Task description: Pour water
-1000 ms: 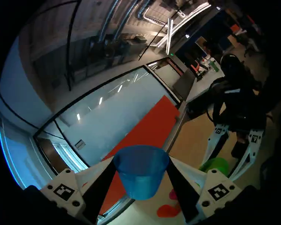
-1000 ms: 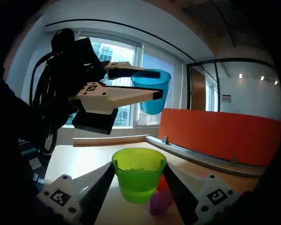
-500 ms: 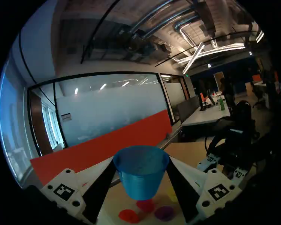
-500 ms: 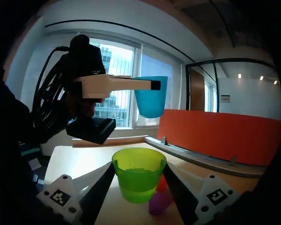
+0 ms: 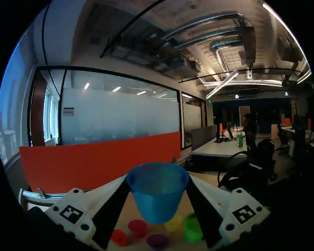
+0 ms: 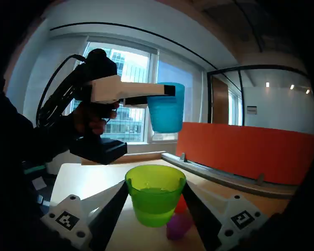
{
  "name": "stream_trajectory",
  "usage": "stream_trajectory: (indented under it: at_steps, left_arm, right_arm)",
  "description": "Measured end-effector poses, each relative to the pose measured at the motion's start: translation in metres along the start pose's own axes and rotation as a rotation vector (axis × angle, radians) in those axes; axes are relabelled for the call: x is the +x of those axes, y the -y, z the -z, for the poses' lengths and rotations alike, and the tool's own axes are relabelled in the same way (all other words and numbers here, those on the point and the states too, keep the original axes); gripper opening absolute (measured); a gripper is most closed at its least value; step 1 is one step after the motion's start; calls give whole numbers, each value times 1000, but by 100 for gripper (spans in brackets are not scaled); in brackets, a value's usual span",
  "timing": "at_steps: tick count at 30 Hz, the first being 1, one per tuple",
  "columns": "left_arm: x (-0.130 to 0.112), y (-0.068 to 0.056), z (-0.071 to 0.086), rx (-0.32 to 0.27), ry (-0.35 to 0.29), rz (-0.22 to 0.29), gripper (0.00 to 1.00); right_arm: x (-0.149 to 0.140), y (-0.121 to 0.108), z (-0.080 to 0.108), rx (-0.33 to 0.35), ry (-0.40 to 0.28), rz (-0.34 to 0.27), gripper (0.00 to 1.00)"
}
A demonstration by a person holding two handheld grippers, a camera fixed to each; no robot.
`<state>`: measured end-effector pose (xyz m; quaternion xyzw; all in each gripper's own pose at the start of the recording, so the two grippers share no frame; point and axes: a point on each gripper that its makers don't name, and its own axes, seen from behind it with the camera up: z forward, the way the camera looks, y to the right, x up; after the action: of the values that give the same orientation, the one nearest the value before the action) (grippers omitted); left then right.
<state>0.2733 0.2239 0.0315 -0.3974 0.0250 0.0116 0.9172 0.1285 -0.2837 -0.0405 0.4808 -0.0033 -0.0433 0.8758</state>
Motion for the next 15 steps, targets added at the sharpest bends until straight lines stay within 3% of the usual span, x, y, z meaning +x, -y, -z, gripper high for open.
stream_trajectory:
  at_steps: [15]
  left_arm:
    - [-37,18,24,42,35,-17,88]
  right_arm:
    - [-4,-24,26,-61,41,3,90]
